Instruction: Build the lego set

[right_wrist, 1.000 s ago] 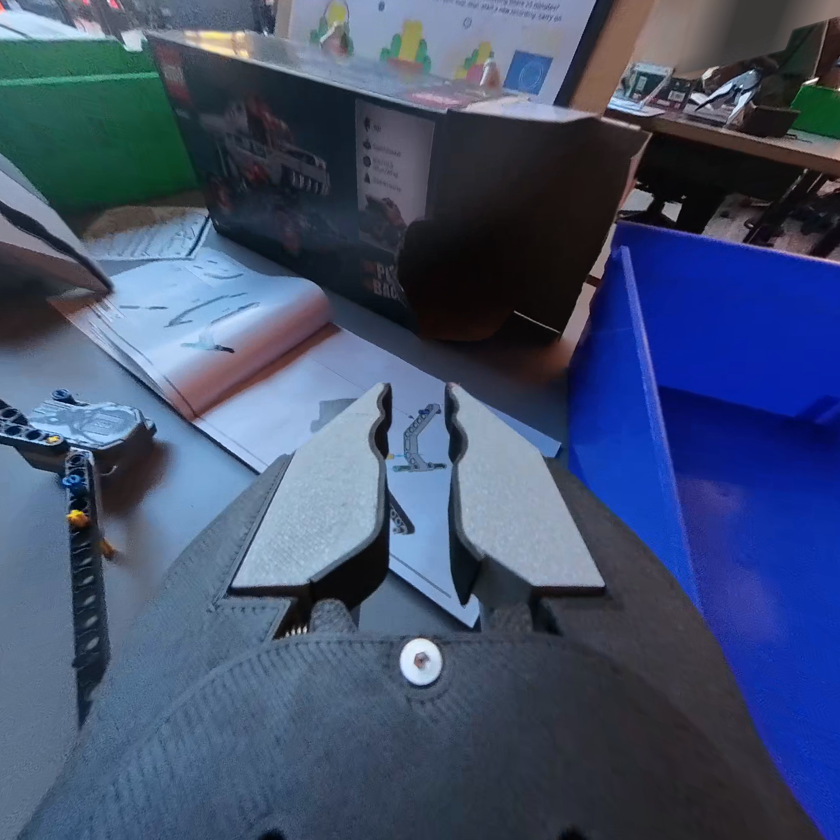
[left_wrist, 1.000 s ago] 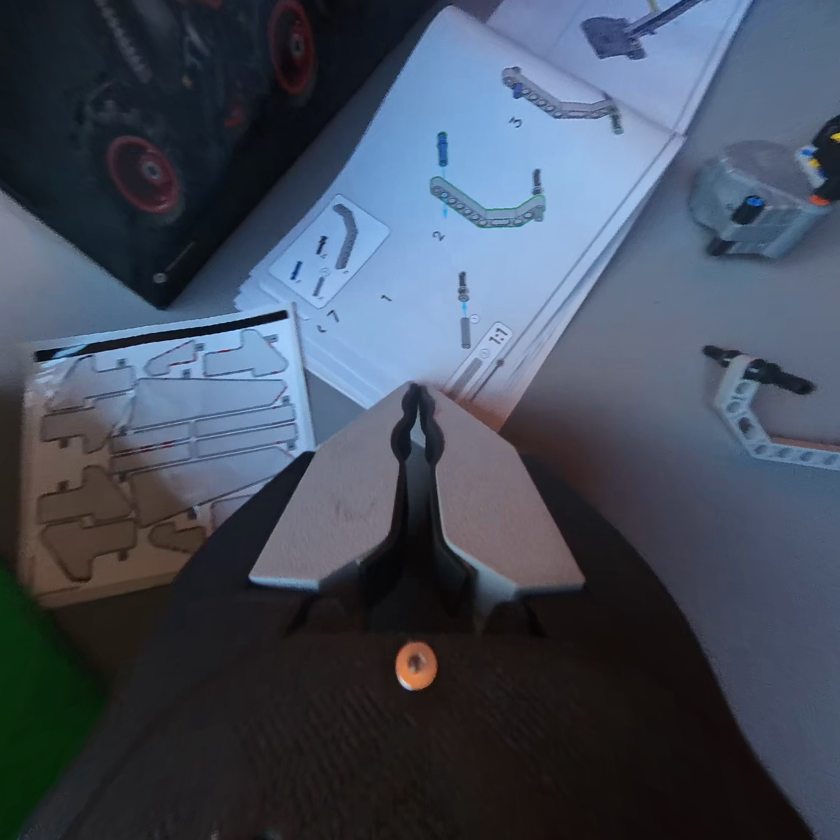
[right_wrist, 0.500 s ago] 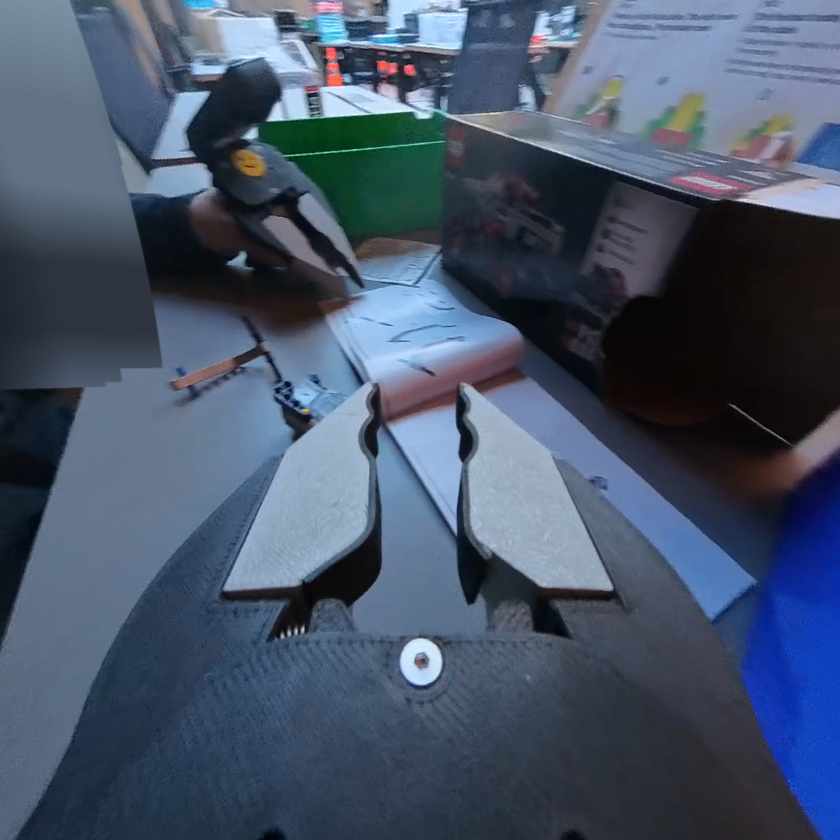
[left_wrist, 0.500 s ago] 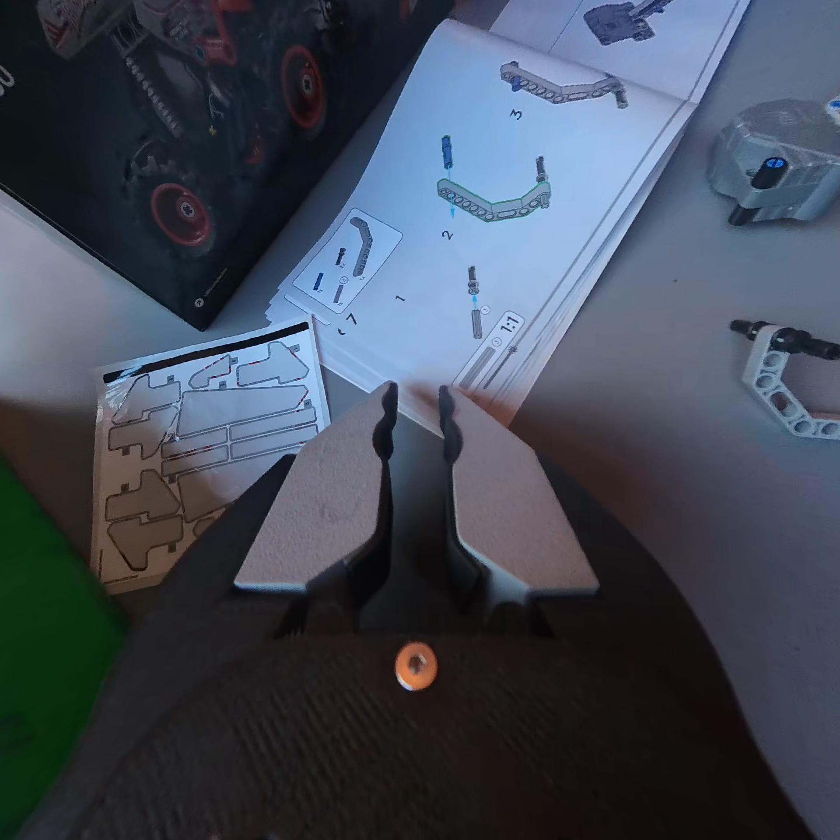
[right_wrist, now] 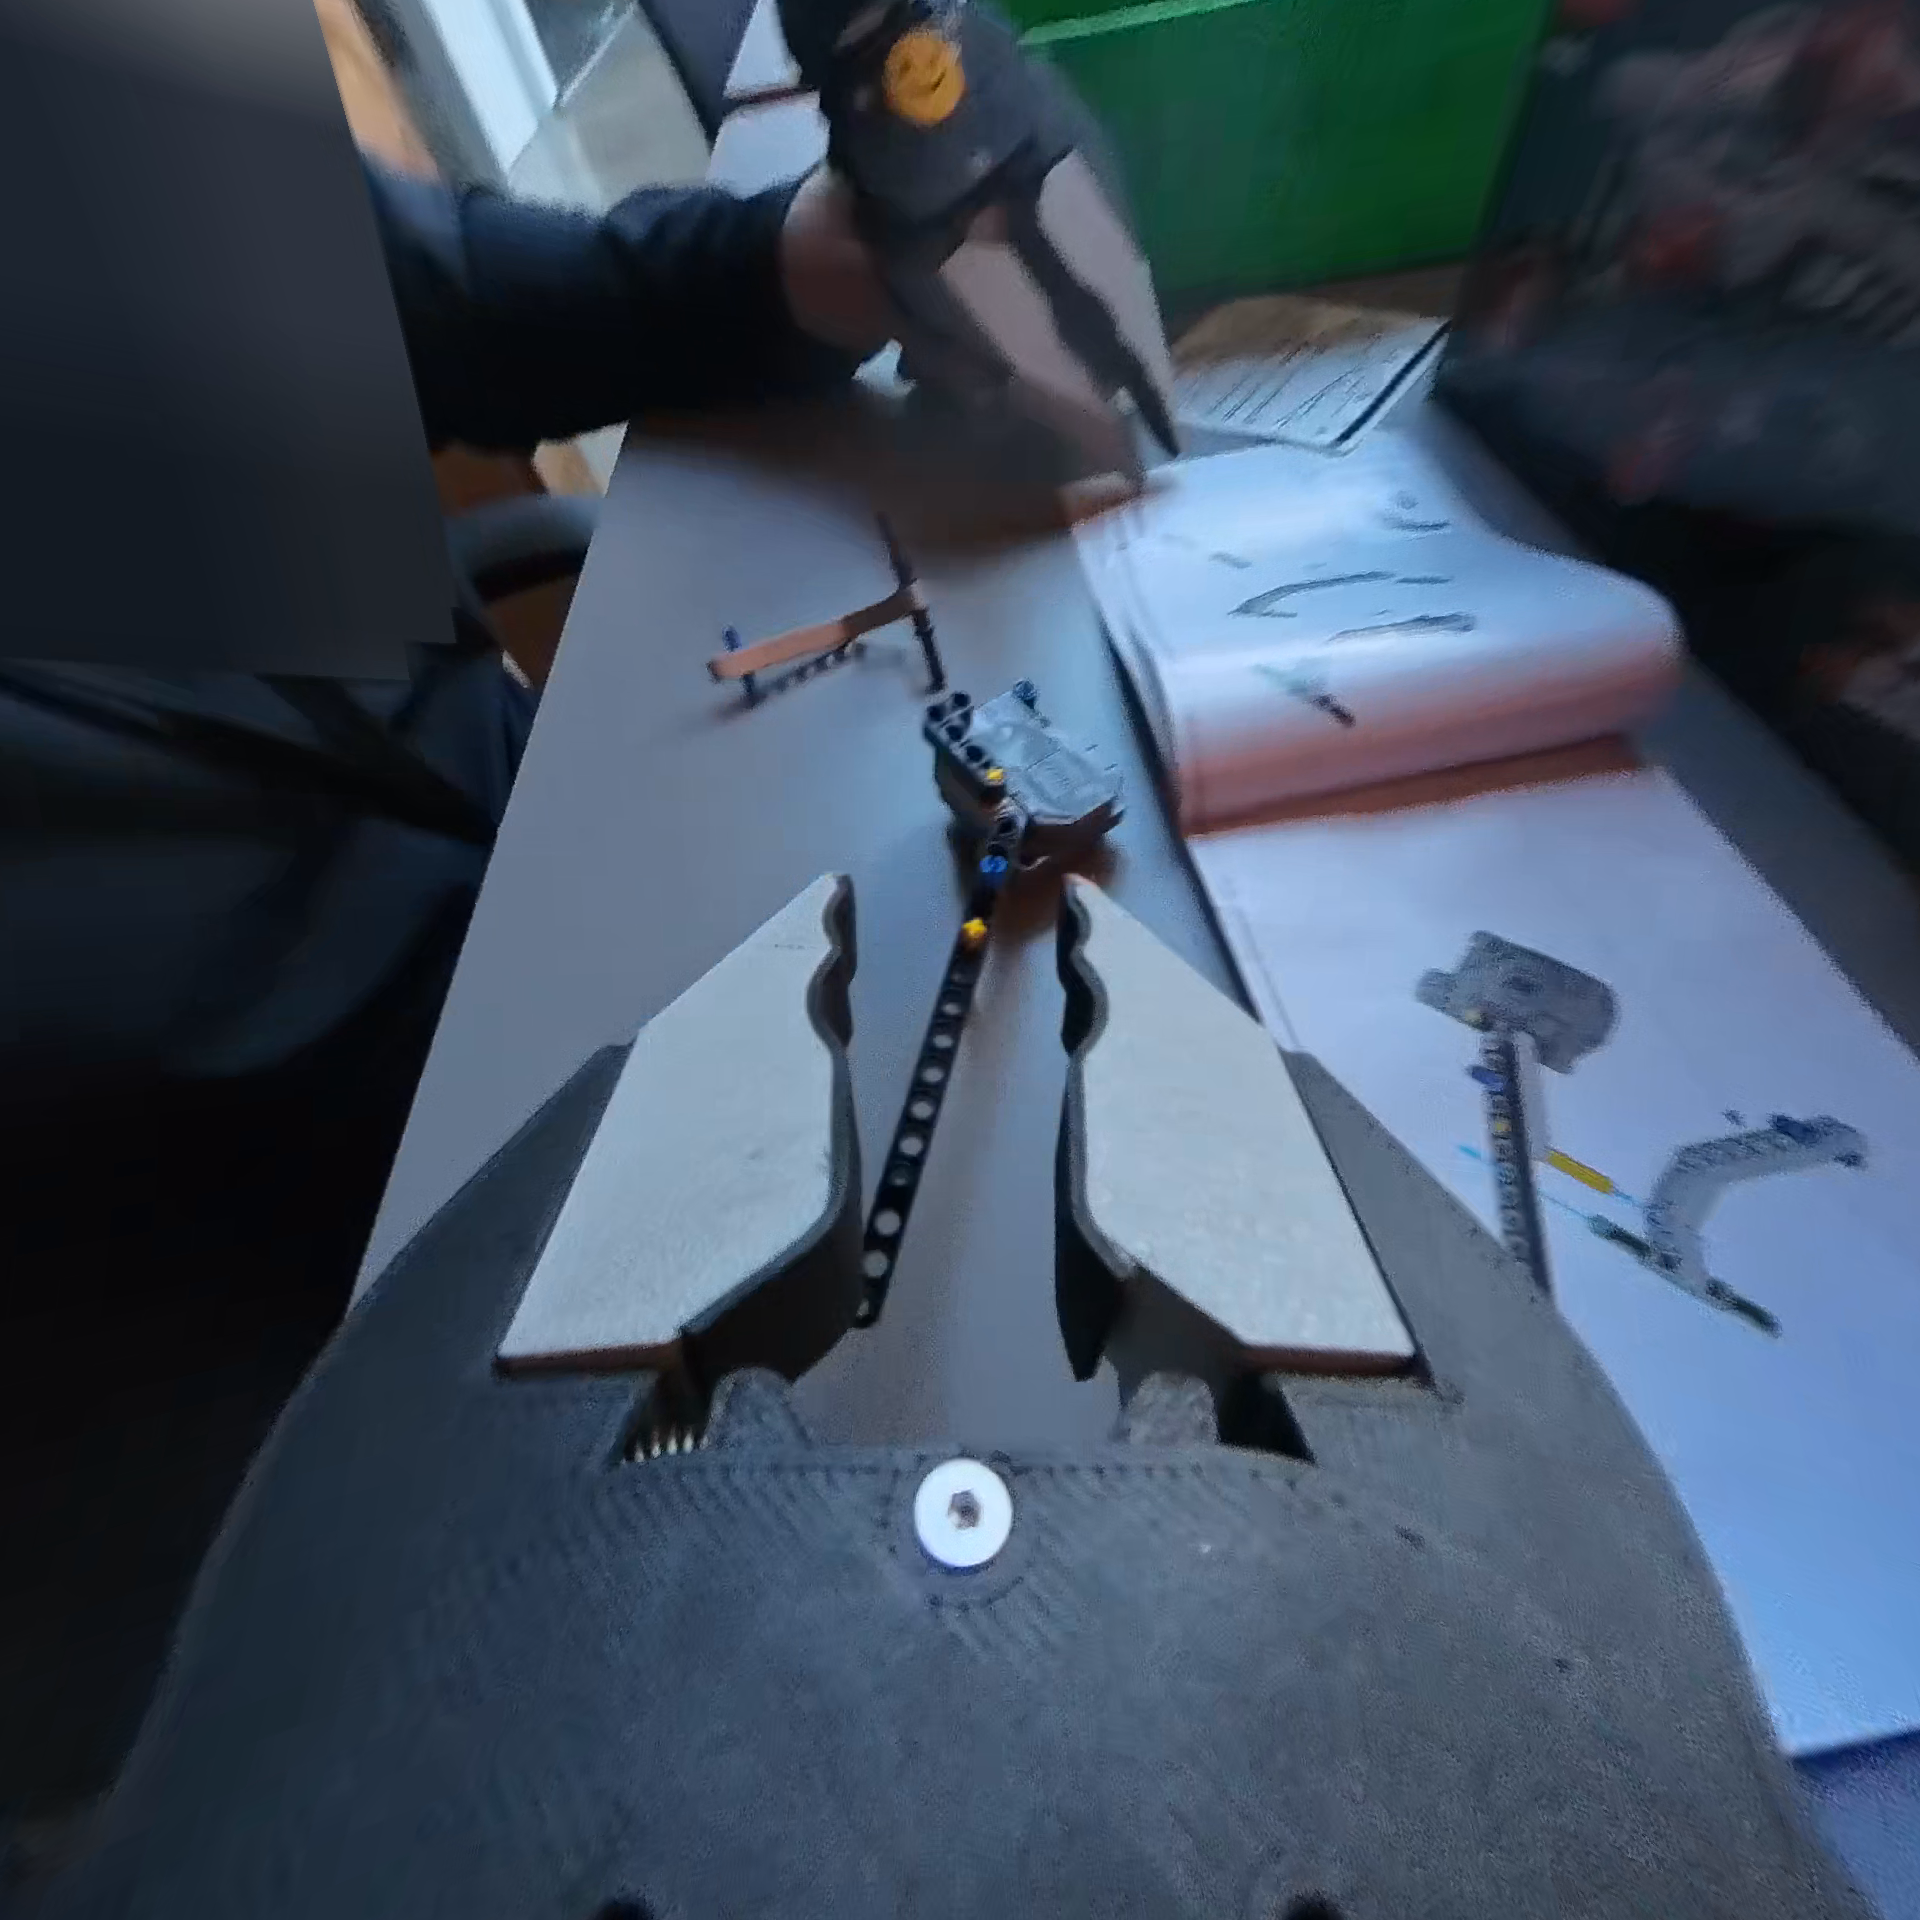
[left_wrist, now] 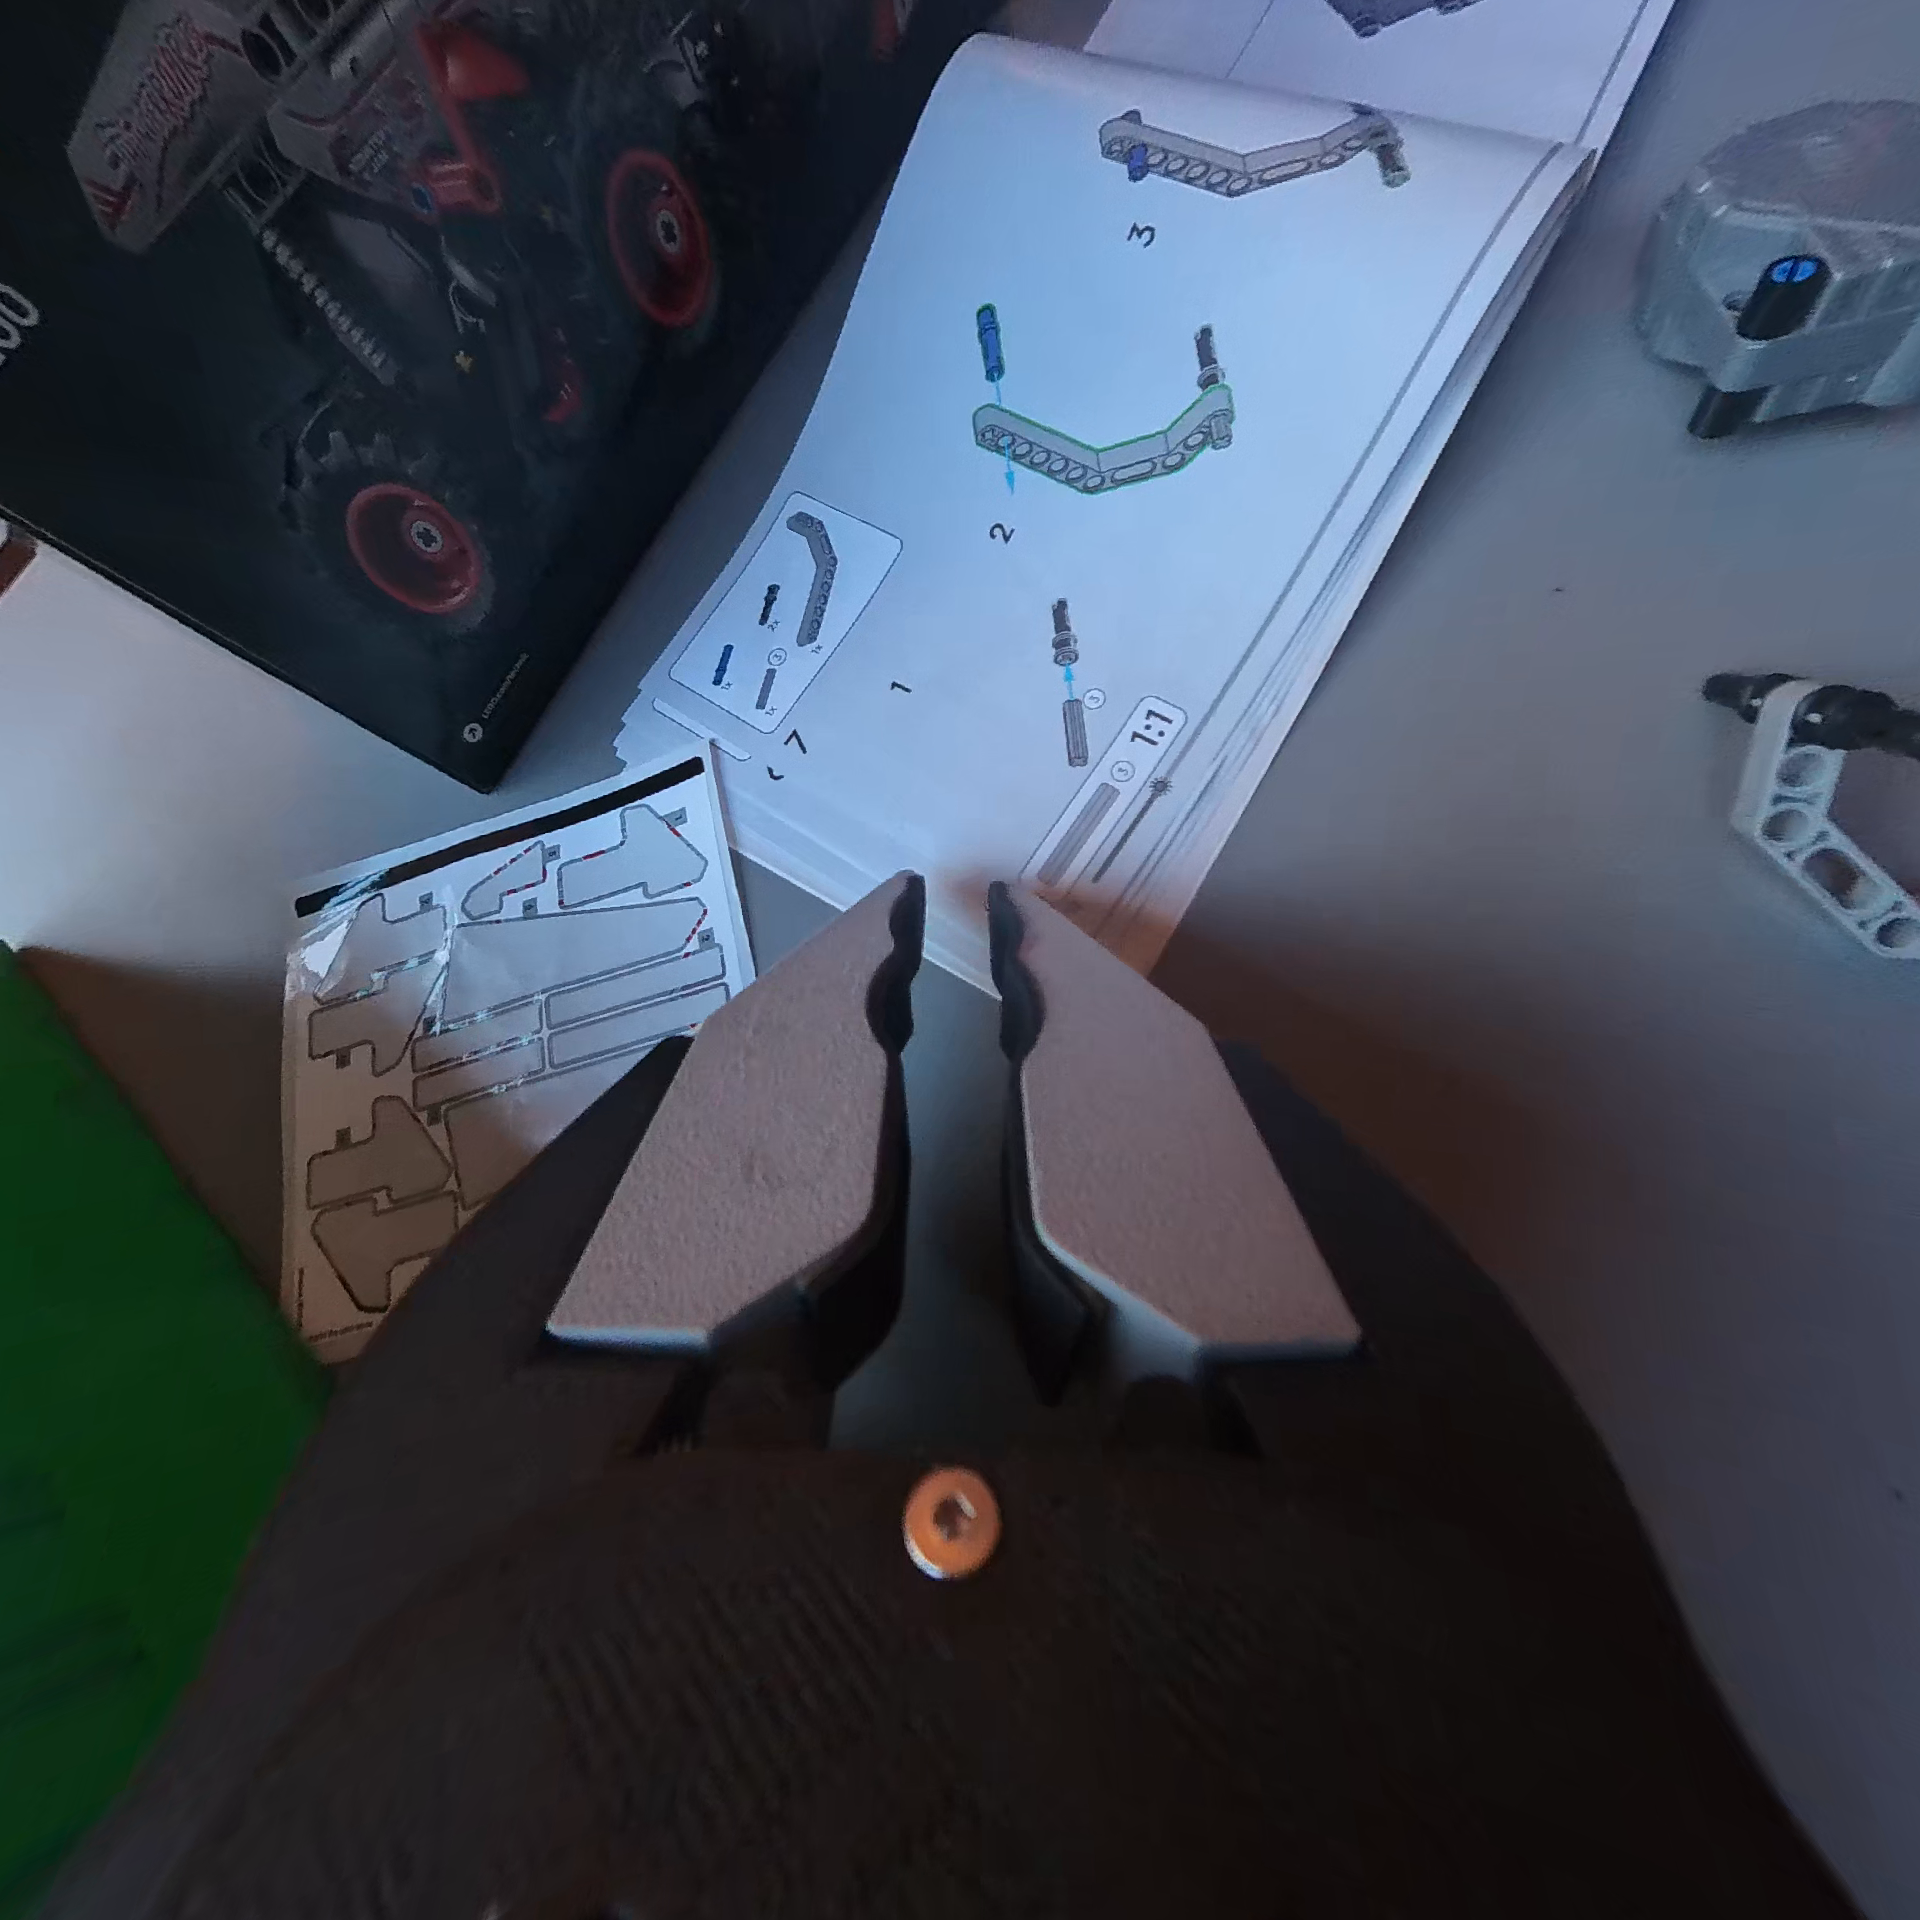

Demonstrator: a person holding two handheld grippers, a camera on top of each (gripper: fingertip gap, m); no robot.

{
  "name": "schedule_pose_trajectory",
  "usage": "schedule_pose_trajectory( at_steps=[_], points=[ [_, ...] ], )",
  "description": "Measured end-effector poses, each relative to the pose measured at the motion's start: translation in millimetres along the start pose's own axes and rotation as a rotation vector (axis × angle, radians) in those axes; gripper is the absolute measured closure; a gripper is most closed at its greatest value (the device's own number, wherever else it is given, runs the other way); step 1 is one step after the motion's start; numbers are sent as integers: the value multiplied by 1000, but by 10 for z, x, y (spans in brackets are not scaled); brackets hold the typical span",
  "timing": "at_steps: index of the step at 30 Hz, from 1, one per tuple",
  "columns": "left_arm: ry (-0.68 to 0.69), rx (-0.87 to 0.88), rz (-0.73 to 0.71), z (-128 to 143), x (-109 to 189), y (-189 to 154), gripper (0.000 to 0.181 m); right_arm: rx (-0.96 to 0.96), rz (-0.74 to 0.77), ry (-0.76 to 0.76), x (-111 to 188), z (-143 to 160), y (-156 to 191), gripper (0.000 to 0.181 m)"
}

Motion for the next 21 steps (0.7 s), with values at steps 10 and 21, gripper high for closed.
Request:
schedule_pose_trajectory(
  at_steps=[10,21],
  points=[
    [-12,-50,-24,-10,17,-15,170,-51,48,250,-190,373,-35,175],
    [-5,-133,-44,-3,41,-126,172,-216,3,124,-99,303,-36,176]
  ],
)
Point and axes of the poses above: each gripper's, where its closed fingertips meet, x back along the fingers, z out of its underside, y = z × x across the jaws, the point moved 5 cm from there along x, back along the fingers, and after that the axes turned 12 degrees about -y, right-handed, at the moved point
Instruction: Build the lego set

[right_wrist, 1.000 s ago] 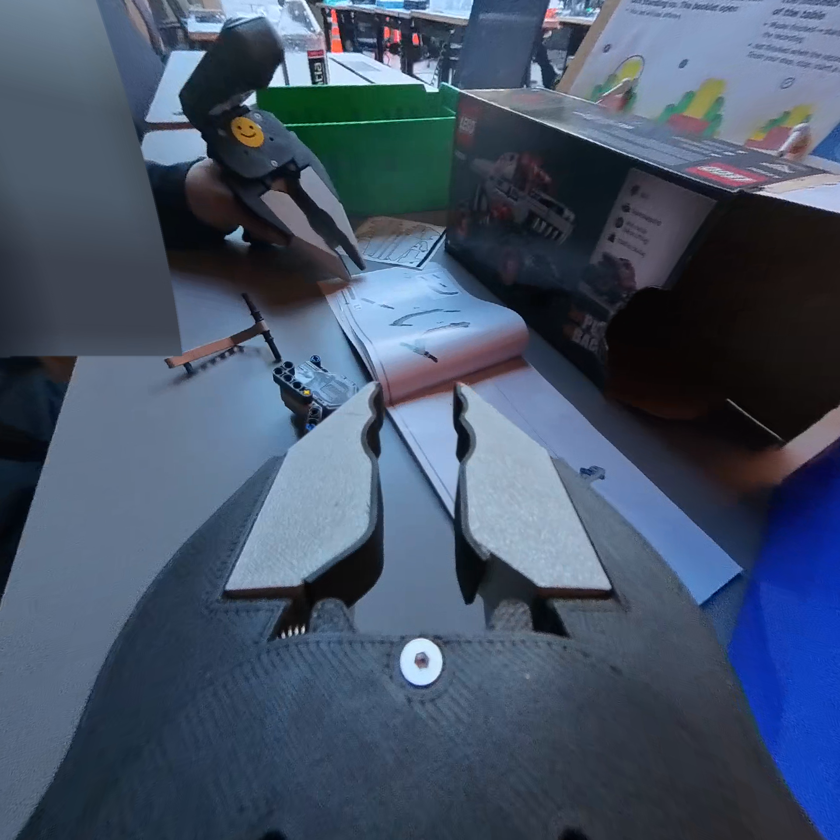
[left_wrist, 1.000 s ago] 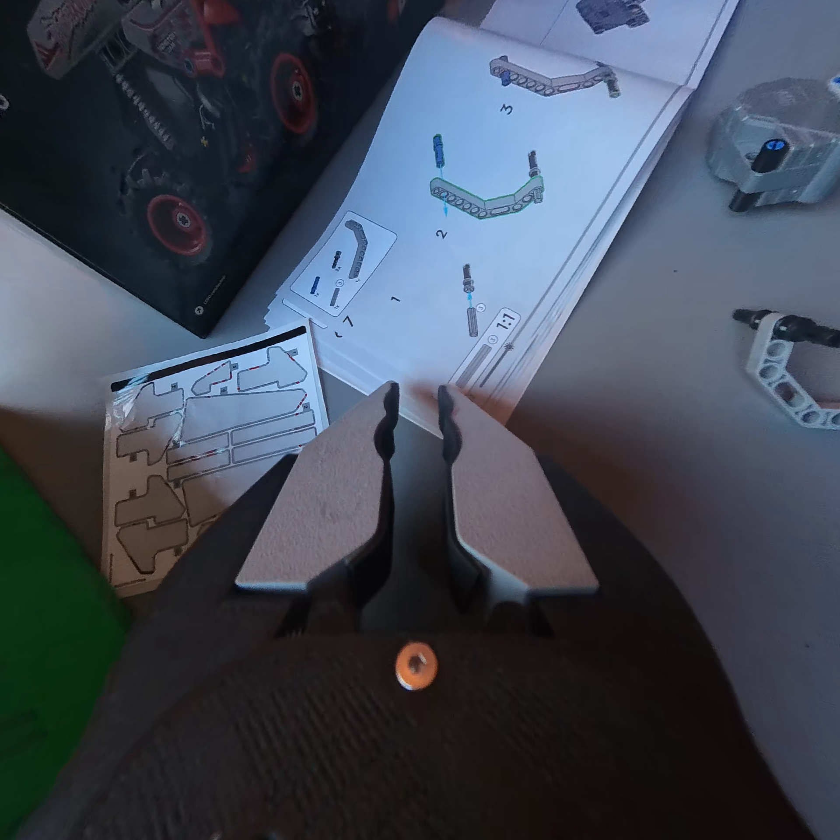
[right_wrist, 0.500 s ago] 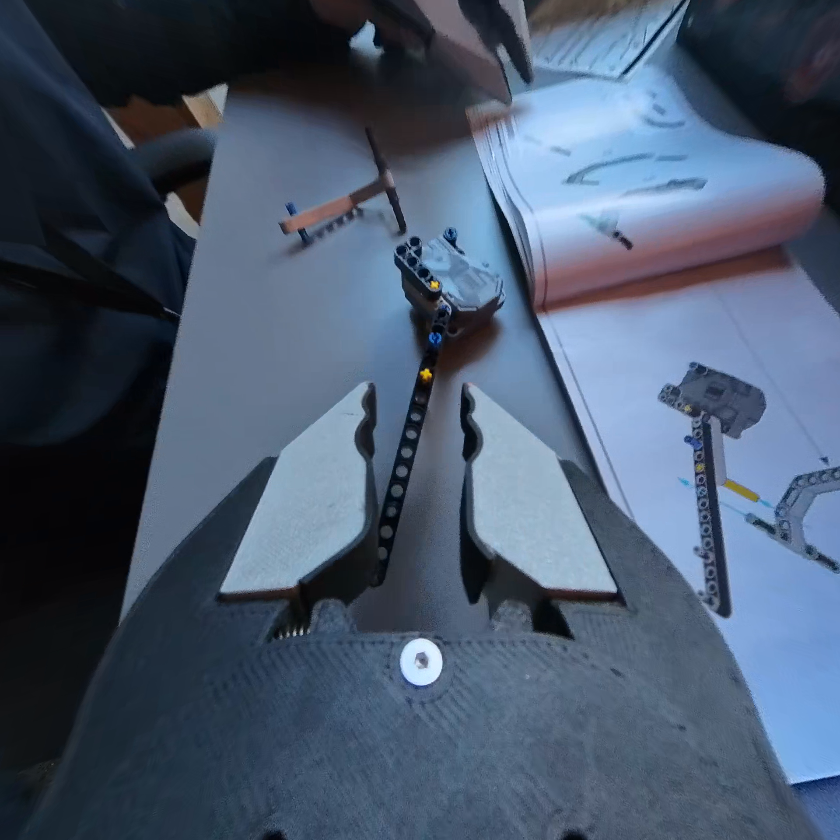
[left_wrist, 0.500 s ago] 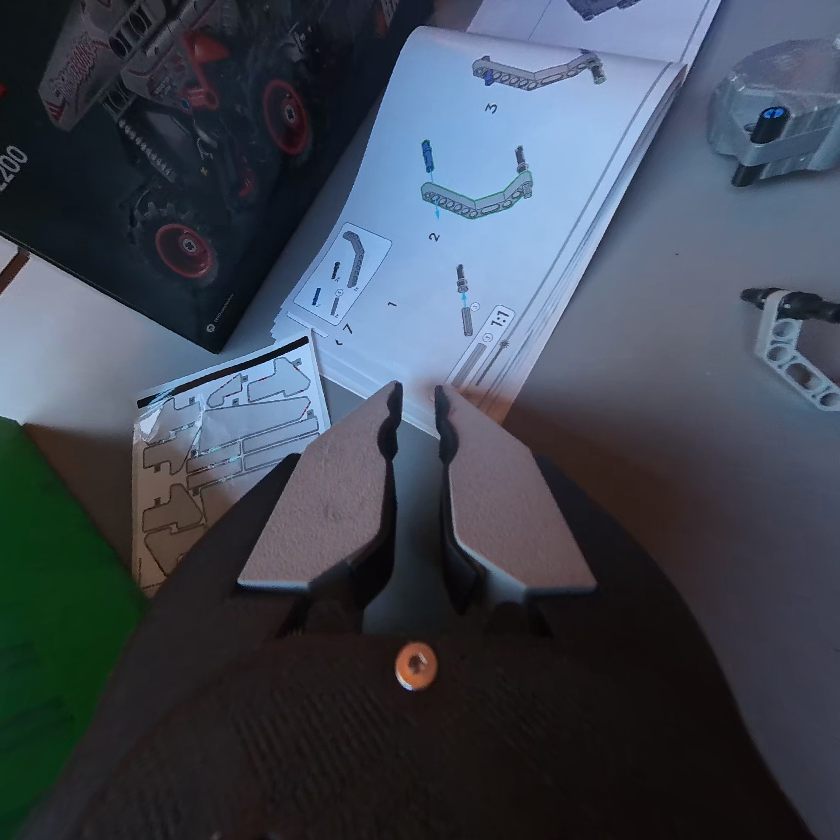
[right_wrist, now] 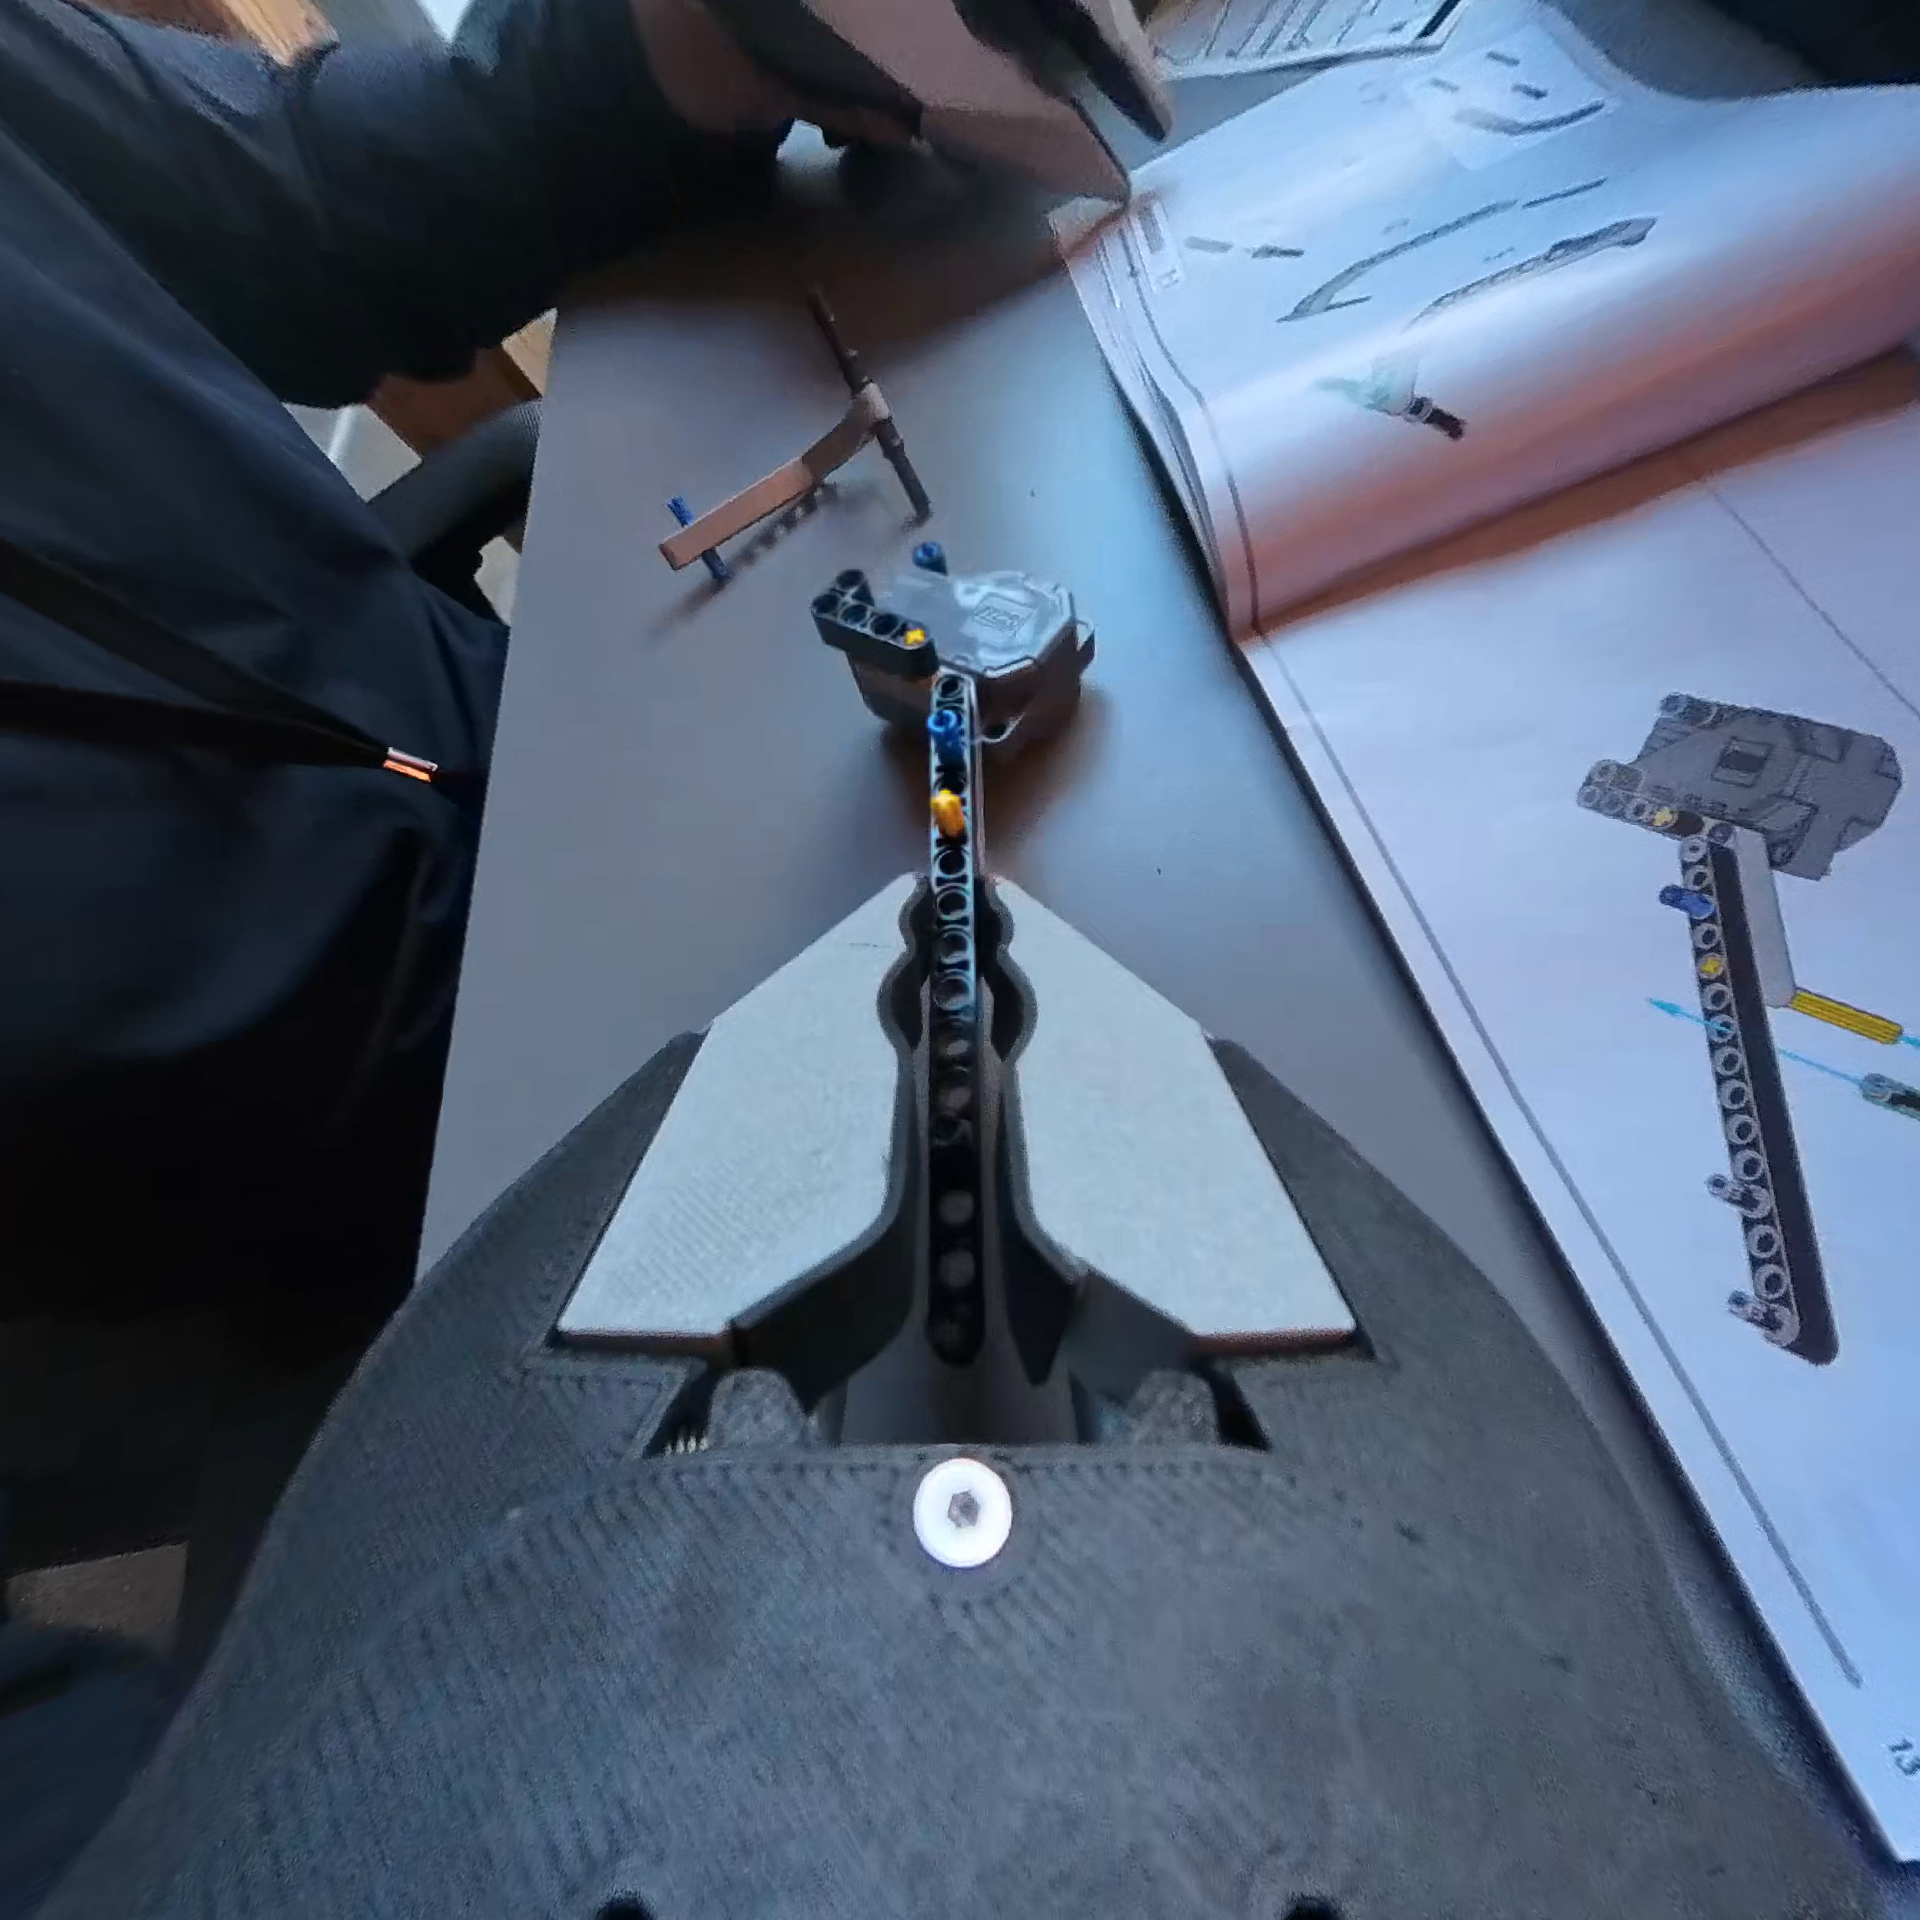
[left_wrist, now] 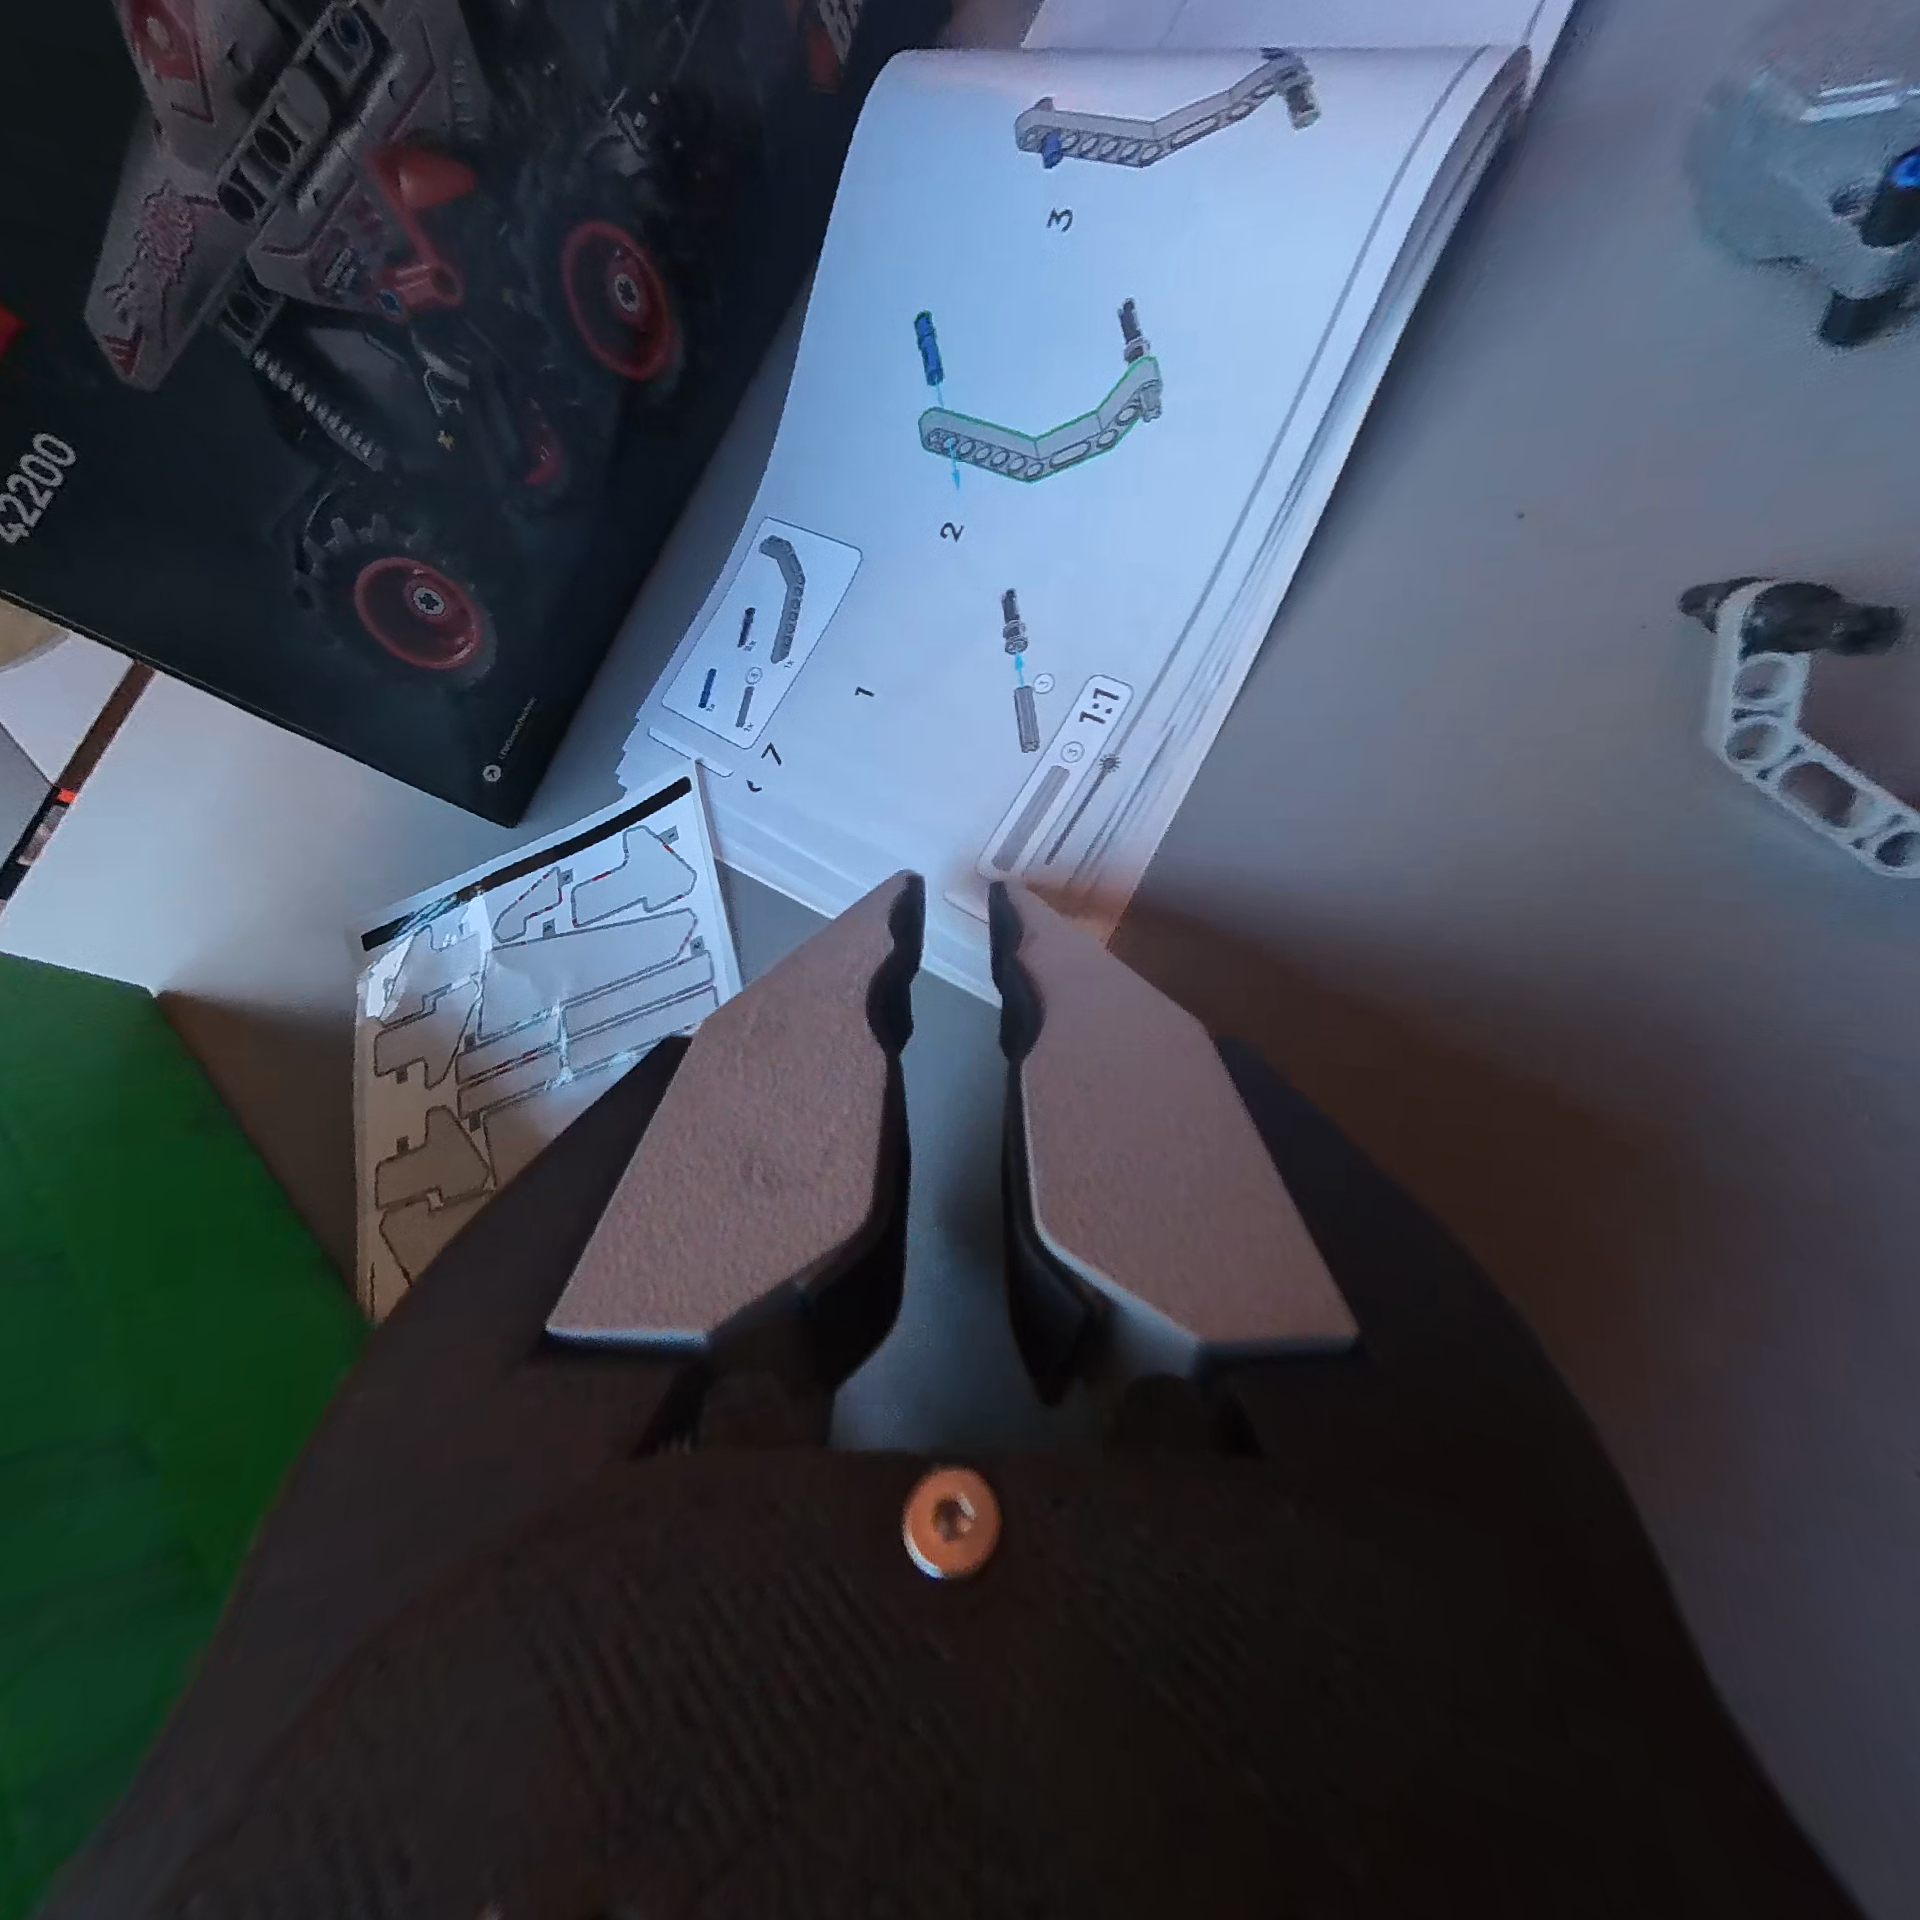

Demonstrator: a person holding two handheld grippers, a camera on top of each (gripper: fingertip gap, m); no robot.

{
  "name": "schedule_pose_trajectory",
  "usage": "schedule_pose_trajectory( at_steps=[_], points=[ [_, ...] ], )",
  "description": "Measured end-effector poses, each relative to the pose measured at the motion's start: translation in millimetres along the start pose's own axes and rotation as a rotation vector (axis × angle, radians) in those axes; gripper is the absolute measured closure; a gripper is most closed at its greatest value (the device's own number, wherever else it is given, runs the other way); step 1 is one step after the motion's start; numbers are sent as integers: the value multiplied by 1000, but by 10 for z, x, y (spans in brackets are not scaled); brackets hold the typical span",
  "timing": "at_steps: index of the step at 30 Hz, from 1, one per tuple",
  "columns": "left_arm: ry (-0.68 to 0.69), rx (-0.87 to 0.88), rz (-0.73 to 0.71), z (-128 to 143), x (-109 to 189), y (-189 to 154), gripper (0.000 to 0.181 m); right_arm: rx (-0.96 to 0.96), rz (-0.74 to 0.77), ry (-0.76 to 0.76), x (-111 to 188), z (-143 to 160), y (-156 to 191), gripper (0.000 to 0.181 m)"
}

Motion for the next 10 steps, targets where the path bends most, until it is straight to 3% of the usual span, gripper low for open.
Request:
schedule_pose_trajectory(
  at_steps=[10],
  points=[
    [-70,-4,47,-106,18,-82,166,-224,-55,-120,70,-82,-86,176]
  ],
)
Point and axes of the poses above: each gripper's, where its closed fingertips meet, x back along the fingers, z out of its underside, y = z × x across the jaws, the point moved 5 cm from there along x, back along the fingers, and after that the axes turned 12 degrees about -y, right-handed, at the moved point
